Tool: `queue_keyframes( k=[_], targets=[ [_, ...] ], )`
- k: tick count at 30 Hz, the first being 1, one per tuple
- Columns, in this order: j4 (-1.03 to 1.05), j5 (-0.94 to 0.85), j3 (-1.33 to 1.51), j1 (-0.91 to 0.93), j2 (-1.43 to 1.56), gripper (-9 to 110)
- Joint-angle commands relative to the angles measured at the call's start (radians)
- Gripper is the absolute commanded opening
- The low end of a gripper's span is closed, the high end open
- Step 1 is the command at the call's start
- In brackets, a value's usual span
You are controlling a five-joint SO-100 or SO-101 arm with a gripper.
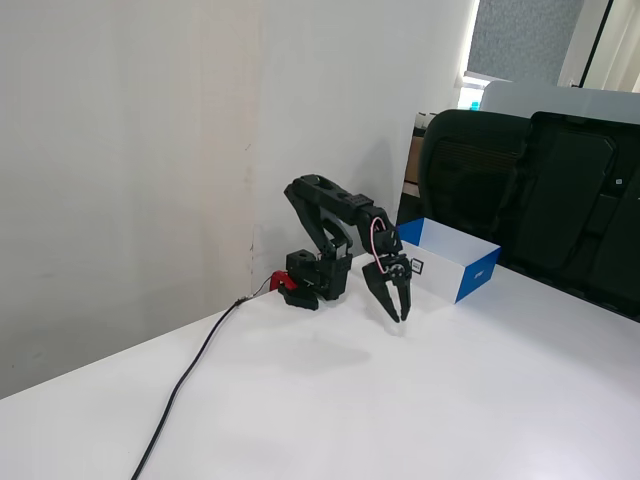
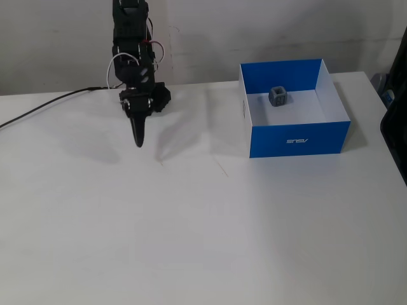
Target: Grasp the gray block and put it in the box.
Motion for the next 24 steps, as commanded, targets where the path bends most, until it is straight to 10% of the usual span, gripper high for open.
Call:
queue_keyframes(
  k=[1, 24],
  targets=[
    [-0.091, -0.032, 0.055, -0.018, 0.087, 0],
    [0.207, -0.163, 0.512, 0.055, 0.857, 0]
  ],
)
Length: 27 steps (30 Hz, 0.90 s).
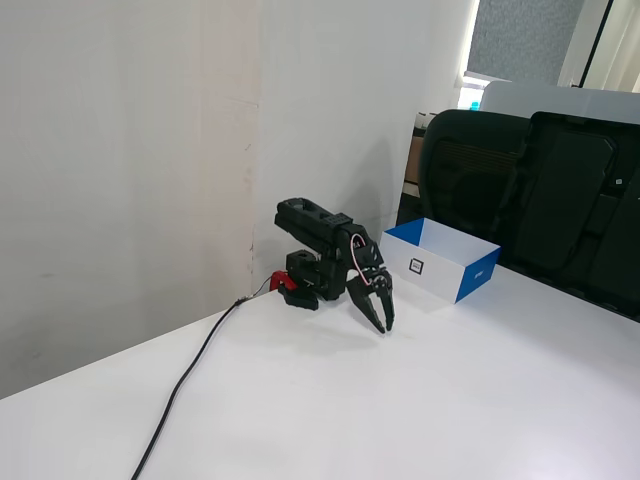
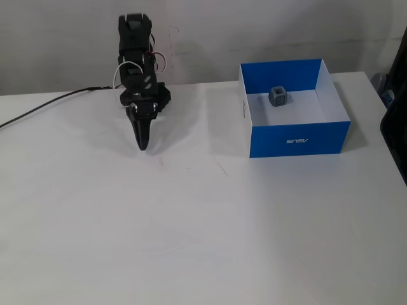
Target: Grasp the gray block and put it in the box.
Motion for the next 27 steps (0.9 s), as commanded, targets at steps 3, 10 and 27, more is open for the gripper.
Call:
queue_keyframes(
  k=[3, 10, 27],
  targets=[
    [0.123, -0.028, 0.046, 0.014, 0.236, 0],
    [0.16, -0.052, 0.066, 0.002, 0.236, 0],
    [0.16, 0.15, 0.044, -0.067, 0.238, 0]
  ],
)
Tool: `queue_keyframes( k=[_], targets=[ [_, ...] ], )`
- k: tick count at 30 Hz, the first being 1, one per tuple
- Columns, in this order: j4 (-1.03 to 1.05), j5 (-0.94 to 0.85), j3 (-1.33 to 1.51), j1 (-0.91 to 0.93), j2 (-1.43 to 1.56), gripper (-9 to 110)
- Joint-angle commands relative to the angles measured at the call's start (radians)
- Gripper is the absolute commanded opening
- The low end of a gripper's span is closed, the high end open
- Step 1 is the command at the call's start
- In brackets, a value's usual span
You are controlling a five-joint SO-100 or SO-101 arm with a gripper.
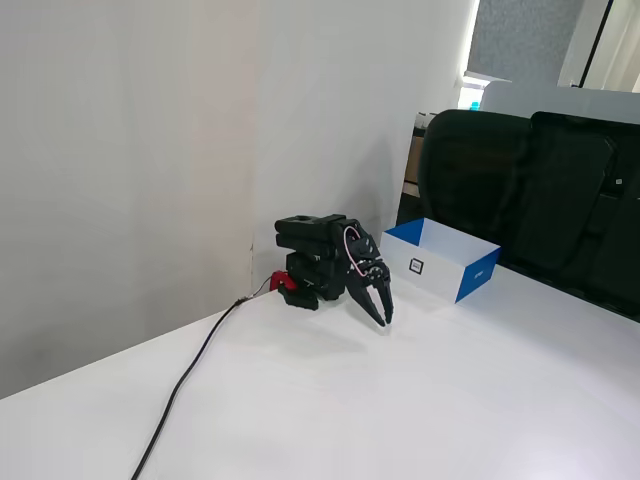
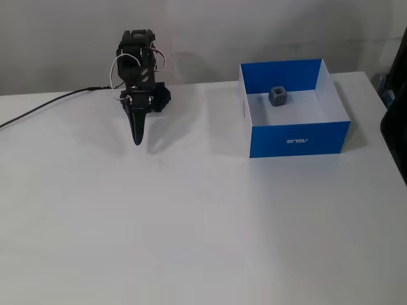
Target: Grasp the gray block and put it in the box.
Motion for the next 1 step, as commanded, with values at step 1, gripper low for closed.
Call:
queue_keyframes(
  k=[1],
  targets=[
    [-0.015, 0.114, 0.029, -0.011, 0.014, 0]
  ],
)
